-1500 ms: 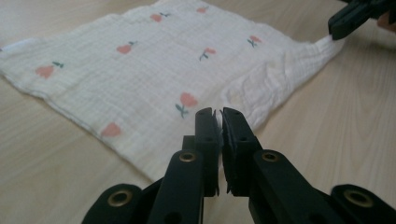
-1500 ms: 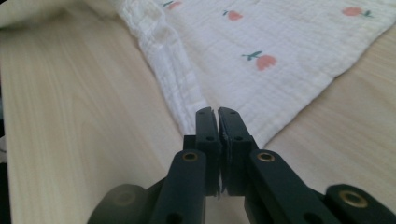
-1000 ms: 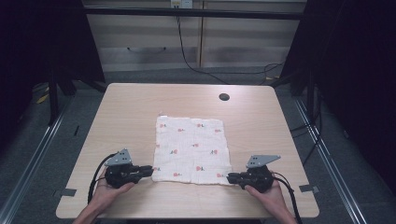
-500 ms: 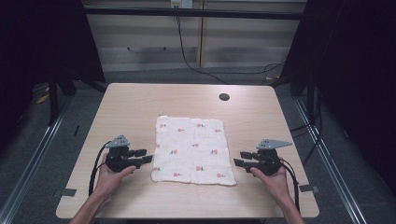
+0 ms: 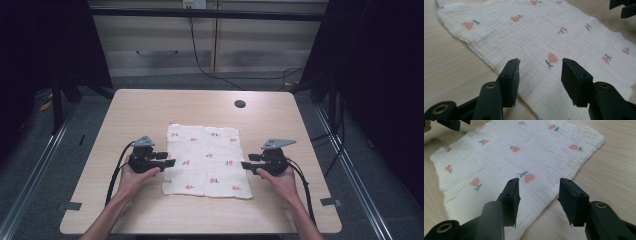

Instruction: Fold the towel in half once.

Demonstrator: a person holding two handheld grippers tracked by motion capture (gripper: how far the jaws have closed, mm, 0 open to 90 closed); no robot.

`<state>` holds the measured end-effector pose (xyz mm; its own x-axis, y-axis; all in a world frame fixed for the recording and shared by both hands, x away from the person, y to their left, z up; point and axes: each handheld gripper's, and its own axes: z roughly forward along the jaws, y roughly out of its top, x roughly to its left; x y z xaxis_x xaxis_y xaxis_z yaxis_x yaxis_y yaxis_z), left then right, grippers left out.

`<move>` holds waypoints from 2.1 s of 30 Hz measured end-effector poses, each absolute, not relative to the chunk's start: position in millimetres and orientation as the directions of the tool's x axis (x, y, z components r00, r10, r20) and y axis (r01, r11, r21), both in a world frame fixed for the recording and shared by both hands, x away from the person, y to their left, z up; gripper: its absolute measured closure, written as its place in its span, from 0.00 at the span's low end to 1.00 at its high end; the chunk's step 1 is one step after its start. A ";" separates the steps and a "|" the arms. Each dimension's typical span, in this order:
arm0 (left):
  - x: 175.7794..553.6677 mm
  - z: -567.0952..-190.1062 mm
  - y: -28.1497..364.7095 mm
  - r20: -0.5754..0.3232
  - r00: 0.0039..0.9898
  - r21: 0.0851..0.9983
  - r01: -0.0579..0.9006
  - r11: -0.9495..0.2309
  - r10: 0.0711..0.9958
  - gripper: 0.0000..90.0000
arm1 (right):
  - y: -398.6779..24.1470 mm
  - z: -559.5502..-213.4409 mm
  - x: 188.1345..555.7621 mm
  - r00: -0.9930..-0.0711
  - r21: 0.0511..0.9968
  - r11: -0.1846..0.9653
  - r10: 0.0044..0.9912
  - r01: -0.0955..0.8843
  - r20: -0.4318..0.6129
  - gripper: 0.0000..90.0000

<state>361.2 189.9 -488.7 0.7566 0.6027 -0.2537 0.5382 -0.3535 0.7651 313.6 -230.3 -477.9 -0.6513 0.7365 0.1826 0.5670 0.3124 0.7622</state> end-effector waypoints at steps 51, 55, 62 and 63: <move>289.9 -502.5 162.0 -0.197 0.837 0.714 0.479 -0.511 0.510 0.89 | -222.4 -495.0 242.9 -0.729 0.679 0.471 0.670 0.563 0.139 0.82; 292.3 -502.9 161.9 -0.195 0.838 0.718 0.476 -0.507 0.511 0.89 | -227.7 -488.7 272.7 -0.690 0.716 0.404 0.708 0.569 0.149 0.77; 293.7 -503.5 163.4 -0.194 0.837 0.723 0.475 -0.502 0.512 0.89 | -238.6 -484.6 340.2 -0.631 0.735 0.350 0.763 0.581 0.136 0.73; 294.1 -503.6 163.8 -0.197 0.836 0.722 0.477 -0.502 0.511 0.89 | -239.3 -485.1 347.6 -0.621 0.733 0.338 0.770 0.590 0.144 0.72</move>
<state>294.1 163.8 -503.6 0.8365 0.5112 -0.1973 0.4768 -0.5016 0.7218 347.6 -239.3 -485.1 -0.6213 0.7702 0.1445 0.5899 0.3384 0.7331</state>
